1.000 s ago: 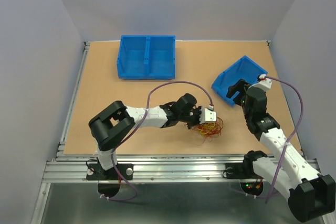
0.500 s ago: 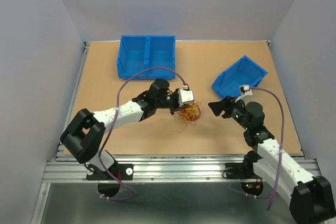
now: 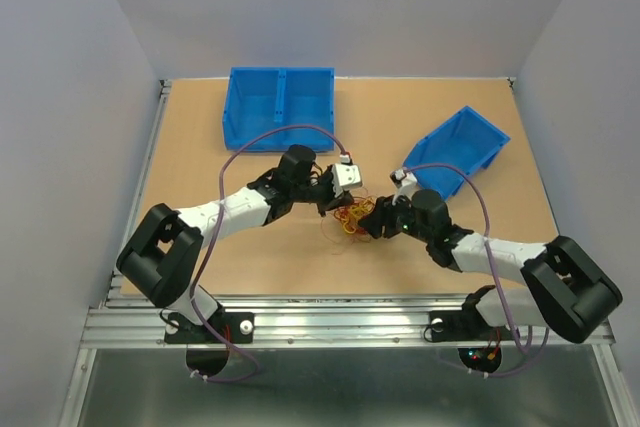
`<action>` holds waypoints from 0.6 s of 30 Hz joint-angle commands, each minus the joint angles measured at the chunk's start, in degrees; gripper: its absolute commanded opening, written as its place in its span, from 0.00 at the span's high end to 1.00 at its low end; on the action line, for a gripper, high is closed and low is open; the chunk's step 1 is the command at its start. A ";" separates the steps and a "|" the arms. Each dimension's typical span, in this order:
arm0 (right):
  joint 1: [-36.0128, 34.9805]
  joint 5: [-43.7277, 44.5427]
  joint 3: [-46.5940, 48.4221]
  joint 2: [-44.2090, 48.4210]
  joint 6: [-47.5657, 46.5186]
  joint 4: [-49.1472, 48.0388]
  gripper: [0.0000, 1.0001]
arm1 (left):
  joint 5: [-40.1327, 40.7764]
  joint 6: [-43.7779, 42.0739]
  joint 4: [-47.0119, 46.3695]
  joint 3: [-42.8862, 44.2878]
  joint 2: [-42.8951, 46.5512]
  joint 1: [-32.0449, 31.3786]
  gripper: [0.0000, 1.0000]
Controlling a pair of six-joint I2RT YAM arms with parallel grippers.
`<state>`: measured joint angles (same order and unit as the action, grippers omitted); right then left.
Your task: Untangle the cables
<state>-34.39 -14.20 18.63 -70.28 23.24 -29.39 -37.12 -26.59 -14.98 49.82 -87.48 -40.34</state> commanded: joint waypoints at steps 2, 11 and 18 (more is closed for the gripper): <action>-2.34 5.22 6.94 -6.17 -2.06 -6.12 0.73 | -2.16 2.85 -1.98 1.95 4.95 1.75 1.00; -2.79 22.35 3.52 6.89 2.59 3.79 1.00 | 5.54 21.91 -13.40 -2.70 16.89 21.77 1.00; -2.79 42.74 -2.98 30.61 8.92 16.02 0.99 | 30.52 34.76 -24.74 -11.06 27.88 33.83 1.00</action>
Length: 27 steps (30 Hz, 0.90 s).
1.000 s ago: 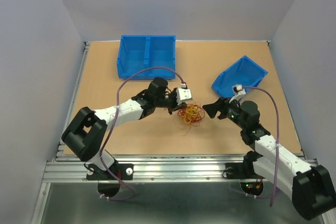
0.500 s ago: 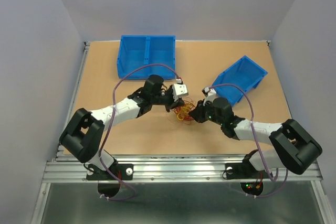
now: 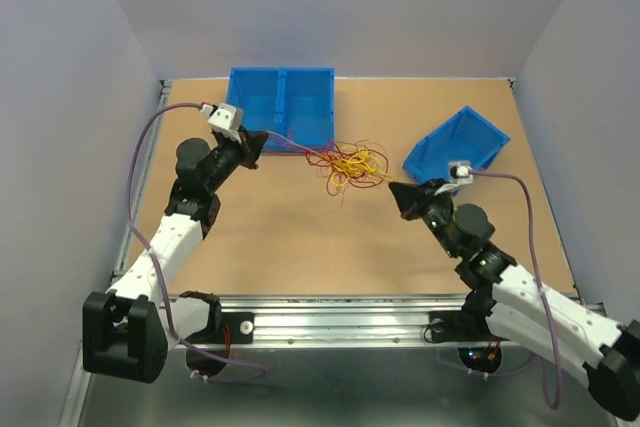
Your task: Untangle the cables
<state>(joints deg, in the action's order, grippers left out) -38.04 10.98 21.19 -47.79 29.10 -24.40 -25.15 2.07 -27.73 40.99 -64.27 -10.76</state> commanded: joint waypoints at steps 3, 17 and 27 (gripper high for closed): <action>0.86 23.89 -8.08 20.60 5.70 15.76 1.00 | 22.14 7.42 -12.62 -3.46 7.65 5.31 1.00; 0.86 1.53 -6.87 28.22 -0.78 17.65 0.88 | -20.55 1.11 -19.31 -6.37 11.71 2.34 1.00; -0.80 -29.79 -6.69 -4.31 -6.86 -16.79 0.13 | -36.03 -10.93 -10.70 -6.72 16.10 -10.67 0.96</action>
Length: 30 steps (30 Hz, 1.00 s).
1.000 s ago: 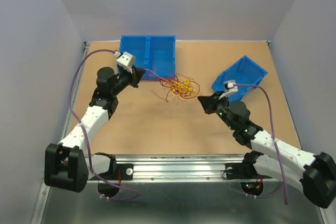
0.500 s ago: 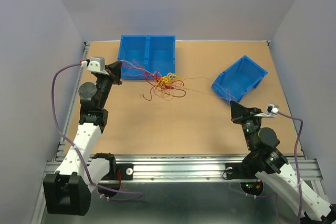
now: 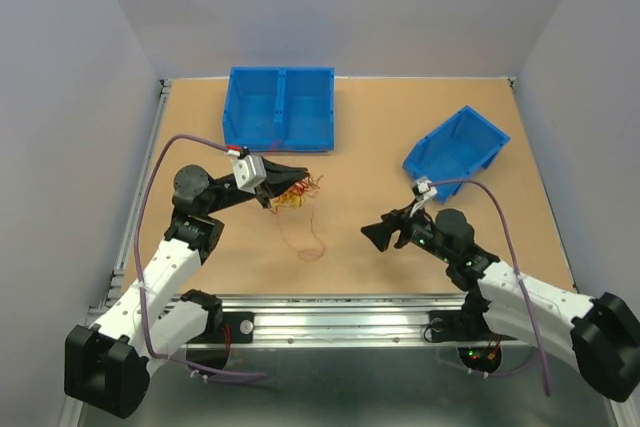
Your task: Untangle the cables
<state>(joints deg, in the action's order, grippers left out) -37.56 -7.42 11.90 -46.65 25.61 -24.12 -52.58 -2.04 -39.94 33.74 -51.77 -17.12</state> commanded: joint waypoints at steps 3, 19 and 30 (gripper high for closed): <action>-4.17 -8.76 5.75 -12.13 -5.74 -19.46 0.13 | -8.59 -7.53 2.50 0.63 3.87 -6.16 0.96; -15.09 -10.26 15.97 -31.32 -11.81 -28.88 0.99 | -6.16 -7.89 5.14 2.12 2.37 -8.63 0.95; -15.09 16.52 5.95 -8.91 -3.91 -19.31 1.00 | 0.56 -13.33 11.28 5.97 -5.08 -8.98 0.01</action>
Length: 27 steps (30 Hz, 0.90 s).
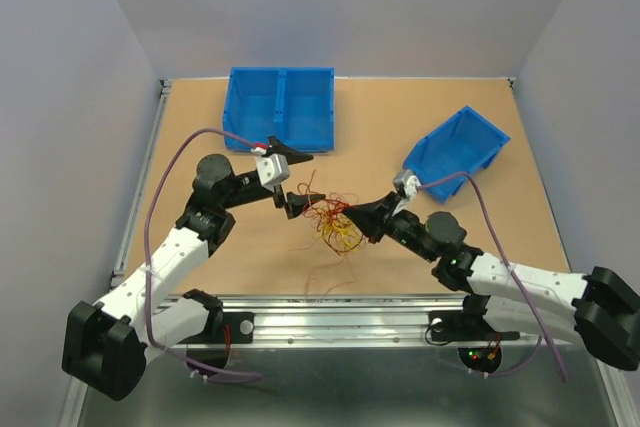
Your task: Untangle the cables
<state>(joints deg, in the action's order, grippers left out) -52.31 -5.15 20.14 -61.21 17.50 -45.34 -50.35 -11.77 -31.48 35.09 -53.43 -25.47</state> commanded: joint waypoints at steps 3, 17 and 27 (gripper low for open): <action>-0.33 22.44 -5.10 13.81 7.37 4.47 1.00 | -3.45 -7.56 10.28 8.31 -9.39 -3.69 0.01; -0.33 30.91 -6.52 19.21 12.82 6.94 1.00 | 1.12 -11.52 11.80 8.06 -11.25 -11.17 0.04; -0.33 25.45 -4.94 13.66 13.35 1.58 0.99 | 8.68 -9.85 9.07 10.52 -19.42 -14.86 0.01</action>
<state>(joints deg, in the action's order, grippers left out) -52.34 22.68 13.65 -47.31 29.91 -36.69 -45.15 -22.31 -19.03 41.91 -71.64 -39.33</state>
